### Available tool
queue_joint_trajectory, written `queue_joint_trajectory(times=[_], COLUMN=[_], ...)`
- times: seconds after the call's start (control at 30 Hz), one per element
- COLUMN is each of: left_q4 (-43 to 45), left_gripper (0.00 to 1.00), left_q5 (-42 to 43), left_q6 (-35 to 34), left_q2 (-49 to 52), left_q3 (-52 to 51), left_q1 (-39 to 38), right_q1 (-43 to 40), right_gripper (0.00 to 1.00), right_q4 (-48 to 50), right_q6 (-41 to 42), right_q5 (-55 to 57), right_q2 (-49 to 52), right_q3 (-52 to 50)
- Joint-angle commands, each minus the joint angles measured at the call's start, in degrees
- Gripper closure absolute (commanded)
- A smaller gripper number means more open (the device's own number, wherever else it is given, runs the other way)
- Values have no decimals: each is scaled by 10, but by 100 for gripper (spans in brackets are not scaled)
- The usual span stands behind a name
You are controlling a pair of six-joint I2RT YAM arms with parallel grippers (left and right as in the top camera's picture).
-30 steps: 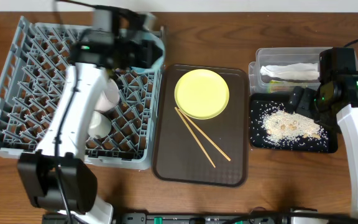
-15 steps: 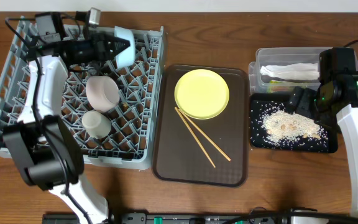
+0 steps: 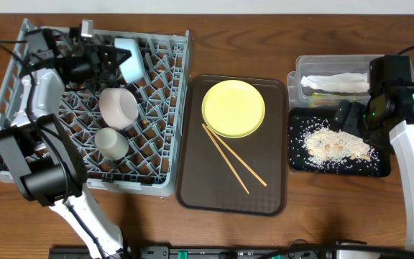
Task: Sort waste into correct bins and load items into the dishwasher
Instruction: 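Lift the blue bowl off the yellow plate and set it in the rack, then move the left gripper down to the wooden chopsticks on the tray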
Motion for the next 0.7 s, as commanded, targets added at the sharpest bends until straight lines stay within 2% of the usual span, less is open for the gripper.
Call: queue_joint_trajectory(times=[0.0, 0.07, 0.27, 0.43, 0.67], left_q4=[-1, -1, -2, -6, -44], left_gripper=[61, 43, 22, 16, 16], left_q5=[-38, -50, -75, -75, -111], left_q6=[-3, -3, -4, -4, -4], left_q2=[14, 14, 14, 14, 13], left_q3=[6, 6, 6, 6, 6], left_q1=[26, 36, 68, 93, 129], right_q1=[-2, -2, -1, -2, -1], right_gripper=[1, 1, 1, 1, 1], right_q4=[-2, -2, -2, -2, 0], right_q6=[7, 7, 7, 7, 7], right_q5=[3, 2, 1, -4, -5], right_q2=[-6, -6, -6, -6, -6], right_q3=[5, 5, 5, 5, 5])
